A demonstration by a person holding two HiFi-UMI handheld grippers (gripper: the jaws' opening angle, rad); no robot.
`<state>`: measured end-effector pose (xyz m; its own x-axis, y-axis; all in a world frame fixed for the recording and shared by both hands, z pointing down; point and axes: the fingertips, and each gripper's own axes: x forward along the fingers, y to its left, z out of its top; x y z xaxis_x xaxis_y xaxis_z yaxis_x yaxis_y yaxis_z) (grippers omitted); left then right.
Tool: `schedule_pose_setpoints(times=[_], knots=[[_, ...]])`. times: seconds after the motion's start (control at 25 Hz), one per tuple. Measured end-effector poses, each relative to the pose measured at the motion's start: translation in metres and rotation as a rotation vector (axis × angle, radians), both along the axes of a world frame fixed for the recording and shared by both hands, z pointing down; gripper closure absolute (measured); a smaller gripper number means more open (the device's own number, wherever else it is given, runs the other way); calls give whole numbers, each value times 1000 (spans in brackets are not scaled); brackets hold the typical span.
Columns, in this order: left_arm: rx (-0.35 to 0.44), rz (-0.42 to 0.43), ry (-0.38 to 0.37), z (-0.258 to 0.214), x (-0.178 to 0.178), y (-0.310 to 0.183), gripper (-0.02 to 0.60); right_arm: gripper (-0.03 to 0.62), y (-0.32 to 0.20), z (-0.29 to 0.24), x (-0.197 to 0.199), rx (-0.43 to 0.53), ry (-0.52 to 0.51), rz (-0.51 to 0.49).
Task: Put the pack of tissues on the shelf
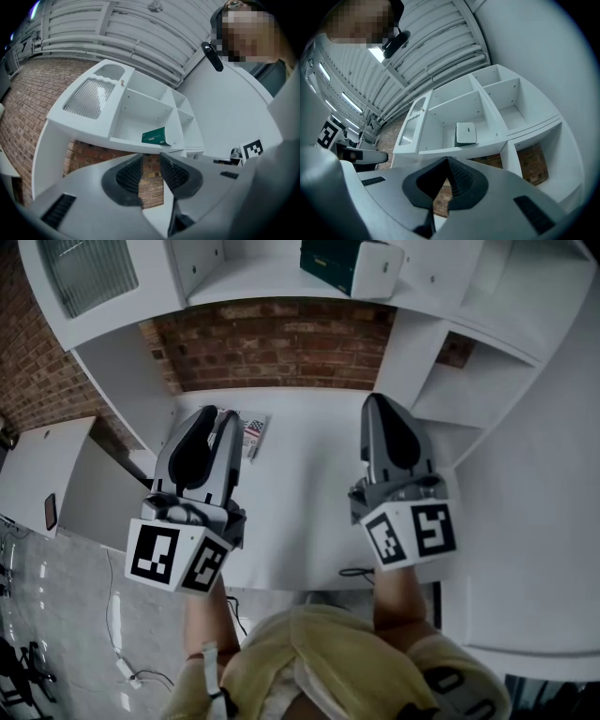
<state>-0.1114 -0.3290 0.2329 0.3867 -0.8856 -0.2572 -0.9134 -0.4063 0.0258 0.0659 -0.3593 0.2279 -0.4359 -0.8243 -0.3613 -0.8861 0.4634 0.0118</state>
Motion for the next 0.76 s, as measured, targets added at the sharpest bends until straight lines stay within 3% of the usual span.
schedule_pose_setpoints(times=[0.76], knots=[[-33,-106,-7,8,-5,-1,466,592,-19,15,16,-39,-29,-49]])
